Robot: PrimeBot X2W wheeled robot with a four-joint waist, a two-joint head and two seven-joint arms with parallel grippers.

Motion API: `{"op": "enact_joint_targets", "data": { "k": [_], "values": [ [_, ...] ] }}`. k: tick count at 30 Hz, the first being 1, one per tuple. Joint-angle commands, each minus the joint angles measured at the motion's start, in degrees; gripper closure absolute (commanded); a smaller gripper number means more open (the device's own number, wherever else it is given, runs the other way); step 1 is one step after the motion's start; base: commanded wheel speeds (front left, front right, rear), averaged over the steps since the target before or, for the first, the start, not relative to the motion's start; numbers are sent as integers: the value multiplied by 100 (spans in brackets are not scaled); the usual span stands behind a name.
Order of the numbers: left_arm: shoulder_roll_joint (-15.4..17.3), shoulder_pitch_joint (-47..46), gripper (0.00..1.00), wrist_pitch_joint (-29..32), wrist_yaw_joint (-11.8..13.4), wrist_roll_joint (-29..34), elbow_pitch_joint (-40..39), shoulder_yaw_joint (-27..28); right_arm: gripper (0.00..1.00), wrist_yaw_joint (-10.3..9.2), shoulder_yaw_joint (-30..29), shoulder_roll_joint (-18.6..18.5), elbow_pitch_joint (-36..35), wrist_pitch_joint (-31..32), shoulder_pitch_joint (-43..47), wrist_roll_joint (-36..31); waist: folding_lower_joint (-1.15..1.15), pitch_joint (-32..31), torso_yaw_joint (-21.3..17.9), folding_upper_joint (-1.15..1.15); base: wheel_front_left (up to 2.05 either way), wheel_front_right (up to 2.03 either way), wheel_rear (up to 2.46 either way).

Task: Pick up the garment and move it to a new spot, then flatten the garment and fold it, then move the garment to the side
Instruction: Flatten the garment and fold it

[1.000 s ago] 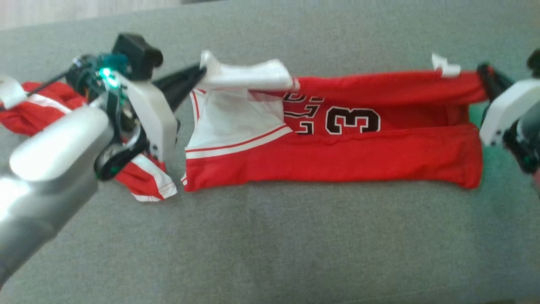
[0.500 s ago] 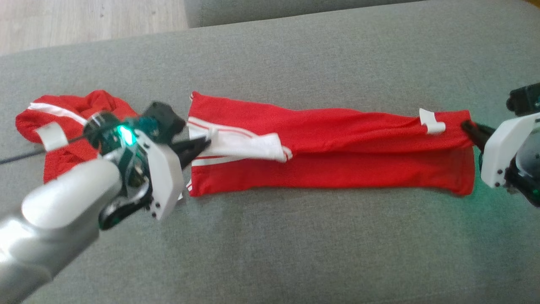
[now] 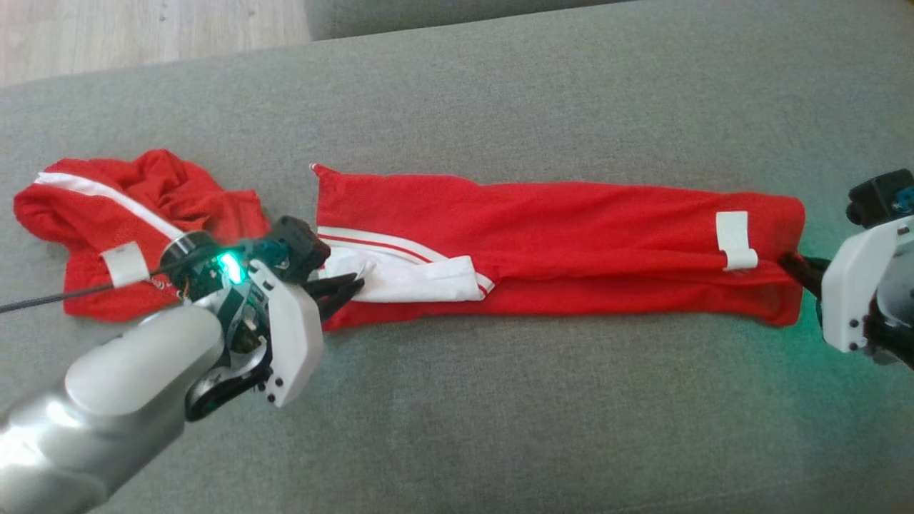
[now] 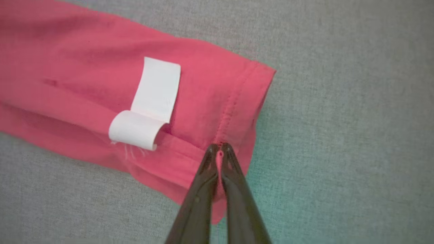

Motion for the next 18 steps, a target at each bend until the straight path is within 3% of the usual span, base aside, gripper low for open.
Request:
{"op": "enact_joint_targets", "data": {
  "k": [1, 3, 4, 5, 10, 18],
  "values": [
    [115, -176, 100, 30, 19, 50, -24, 260, 100, -5, -91, -262, -100, 125, 150, 92, 0, 17, -12, 0, 0, 0, 0],
    [87, -131, 100, 80, 38, 52, 38, 259, 100, -5, -135, -272, -99, 367, 230, 195, 0, 24, -31, 0, 0, 0, 0],
    [76, -103, 64, 103, 49, 41, 60, 258, 42, -5, -190, -273, -116, 378, 243, 203, 0, 24, -43, 0, 0, 0, 0],
    [73, -83, 0, 86, 81, 39, 71, 266, 0, -5, -260, -254, -119, 365, 249, 211, 0, 24, -61, 0, 0, 0, 0],
    [76, -57, 0, -120, 342, 32, 114, 416, 0, -5, -597, -164, -218, 122, 229, 94, 0, -4, -107, 0, 0, 0, 0],
    [-290, -108, 0, -1836, 1389, -144, 259, 1557, 0, -5, -1890, 313, -320, -1601, 3, -372, 0, -154, -60, 0, 0, 0, 0]
  ]
}}
